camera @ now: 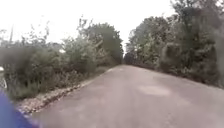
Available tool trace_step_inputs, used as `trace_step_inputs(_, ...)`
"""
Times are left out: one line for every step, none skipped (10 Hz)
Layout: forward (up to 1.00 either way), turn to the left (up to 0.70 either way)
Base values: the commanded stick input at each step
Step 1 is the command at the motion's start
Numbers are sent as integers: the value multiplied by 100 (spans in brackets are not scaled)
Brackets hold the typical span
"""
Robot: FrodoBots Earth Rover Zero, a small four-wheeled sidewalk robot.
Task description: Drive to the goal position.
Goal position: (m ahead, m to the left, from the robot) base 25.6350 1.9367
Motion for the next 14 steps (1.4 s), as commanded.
trace_step_inputs(70, 0)
trace_step_inputs(70, 0)
trace_step_inputs(70, 0)
trace_step_inputs(70, 0)
trace_step_inputs(70, -1)
trace_step_inputs(70, -17)
trace_step_inputs(70, -29)
trace_step_inputs(70, -34)
trace_step_inputs(70, -35)
trace_step_inputs(70, -35)
trace_step_inputs(70, -12)
trace_step_inputs(70, 0)
trace_step_inputs(70, 0)
trace_step_inputs(70, 0)
